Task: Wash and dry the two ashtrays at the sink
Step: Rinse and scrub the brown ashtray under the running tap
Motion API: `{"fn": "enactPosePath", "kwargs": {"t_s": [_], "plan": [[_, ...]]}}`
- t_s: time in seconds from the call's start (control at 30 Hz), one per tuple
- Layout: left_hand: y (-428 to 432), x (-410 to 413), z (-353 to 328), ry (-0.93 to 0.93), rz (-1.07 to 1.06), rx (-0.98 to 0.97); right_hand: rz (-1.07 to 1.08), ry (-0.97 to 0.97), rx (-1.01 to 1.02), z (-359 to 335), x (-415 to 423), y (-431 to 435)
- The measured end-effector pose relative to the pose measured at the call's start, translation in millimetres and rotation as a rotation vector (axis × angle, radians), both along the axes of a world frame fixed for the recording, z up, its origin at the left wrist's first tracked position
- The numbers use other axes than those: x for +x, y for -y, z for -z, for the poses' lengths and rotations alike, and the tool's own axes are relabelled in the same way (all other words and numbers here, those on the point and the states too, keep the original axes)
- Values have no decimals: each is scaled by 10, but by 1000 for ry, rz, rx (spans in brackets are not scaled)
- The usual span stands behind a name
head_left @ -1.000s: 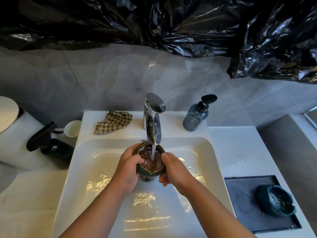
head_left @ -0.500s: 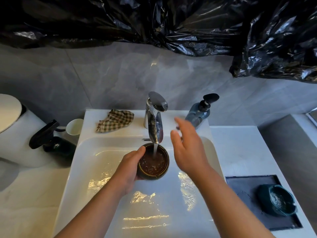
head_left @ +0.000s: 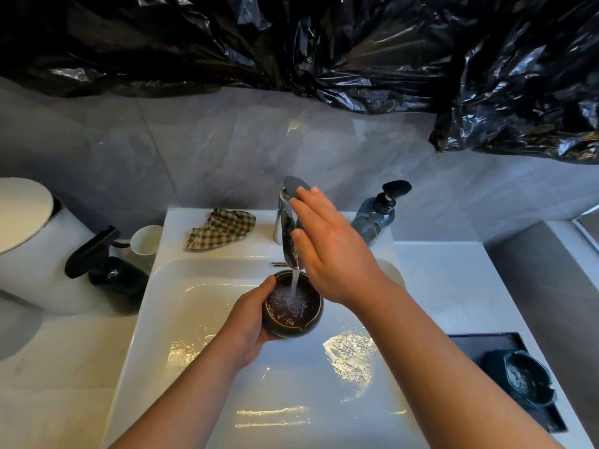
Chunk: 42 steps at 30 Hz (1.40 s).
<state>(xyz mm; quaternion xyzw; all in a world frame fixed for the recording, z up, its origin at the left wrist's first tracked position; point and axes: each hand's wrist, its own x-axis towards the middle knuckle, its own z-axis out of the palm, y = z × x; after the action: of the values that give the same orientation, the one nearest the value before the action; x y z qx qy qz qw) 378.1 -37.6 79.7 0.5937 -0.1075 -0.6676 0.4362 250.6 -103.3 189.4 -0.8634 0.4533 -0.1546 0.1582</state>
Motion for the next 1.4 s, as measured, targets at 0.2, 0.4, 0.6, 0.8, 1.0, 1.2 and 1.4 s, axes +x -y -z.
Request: {"fn": "enactPosePath", "kwargs": {"t_s": [0.2, 0.4, 0.6, 0.8, 1.0, 1.2, 1.4], "plan": [[-19, -16, 29, -45, -24, 17, -14, 65, 34, 71, -33, -25], [-84, 0, 72, -30, -27, -5, 21, 164, 166, 289, -217, -220], [-225, 7, 49, 19, -75, -78, 628, 465, 628, 817, -298, -586], [-361, 10, -66, 82, 68, -233, 649, 787, 1313, 892, -256, -601], [-353, 62, -214, 164, 230, -262, 612, 880, 1178, 814, -180, -567], [-379, 67, -272, 153, 193, -188, 501, 899, 1062, 740, -193, -712], [-484, 111, -301, 148, 40, -267, 374, 755, 1054, 523, -249, -755]]}}
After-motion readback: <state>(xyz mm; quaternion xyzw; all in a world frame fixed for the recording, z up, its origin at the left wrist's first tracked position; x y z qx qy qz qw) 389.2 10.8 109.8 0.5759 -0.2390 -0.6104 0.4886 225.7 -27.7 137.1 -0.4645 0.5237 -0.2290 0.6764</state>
